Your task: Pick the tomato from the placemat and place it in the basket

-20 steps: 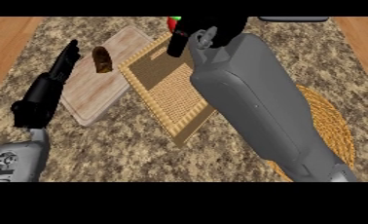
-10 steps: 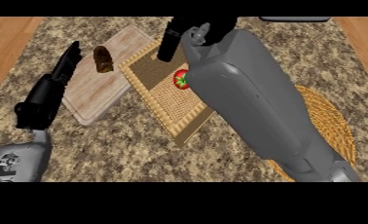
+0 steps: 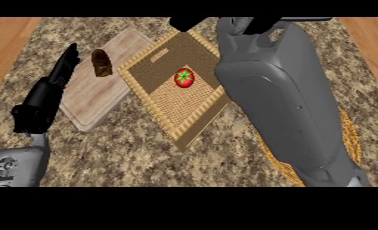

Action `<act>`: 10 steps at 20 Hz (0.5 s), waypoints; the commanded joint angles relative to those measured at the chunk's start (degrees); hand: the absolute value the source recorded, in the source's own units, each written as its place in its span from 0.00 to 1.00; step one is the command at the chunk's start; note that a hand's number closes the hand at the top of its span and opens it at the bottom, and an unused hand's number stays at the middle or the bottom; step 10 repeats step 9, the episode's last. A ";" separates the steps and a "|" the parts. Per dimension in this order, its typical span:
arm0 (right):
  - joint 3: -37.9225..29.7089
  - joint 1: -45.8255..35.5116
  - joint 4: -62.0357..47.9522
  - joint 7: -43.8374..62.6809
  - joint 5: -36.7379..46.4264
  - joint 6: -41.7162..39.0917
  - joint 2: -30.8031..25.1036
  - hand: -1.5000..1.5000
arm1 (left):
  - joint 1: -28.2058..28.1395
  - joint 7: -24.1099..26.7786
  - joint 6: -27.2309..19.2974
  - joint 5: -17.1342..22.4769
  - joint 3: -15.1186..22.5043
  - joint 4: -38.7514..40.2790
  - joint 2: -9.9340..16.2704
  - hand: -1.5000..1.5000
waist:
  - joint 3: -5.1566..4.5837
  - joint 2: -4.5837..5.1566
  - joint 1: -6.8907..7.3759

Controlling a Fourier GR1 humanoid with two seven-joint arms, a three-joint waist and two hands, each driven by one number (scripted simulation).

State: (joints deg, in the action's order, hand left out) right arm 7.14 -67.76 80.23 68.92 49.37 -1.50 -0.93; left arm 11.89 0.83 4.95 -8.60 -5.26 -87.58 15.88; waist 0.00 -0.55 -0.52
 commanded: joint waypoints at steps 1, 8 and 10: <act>-6.30 0.97 4.85 9.09 6.28 9.60 -1.94 0.00 | -1.38 -0.07 -0.83 -0.29 0.15 -0.95 -0.79 0.50 | 0.07 -0.22 -0.81; -11.79 10.74 22.26 9.35 15.37 7.55 -1.52 0.00 | 0.15 -2.81 -0.89 0.56 -1.18 -1.24 -0.32 0.50 | 0.11 -0.64 -2.82; -11.42 12.59 25.18 9.73 17.46 7.59 -0.42 0.00 | -2.33 0.28 0.00 0.69 -1.55 -0.99 0.44 0.50 | 0.03 -0.52 -2.07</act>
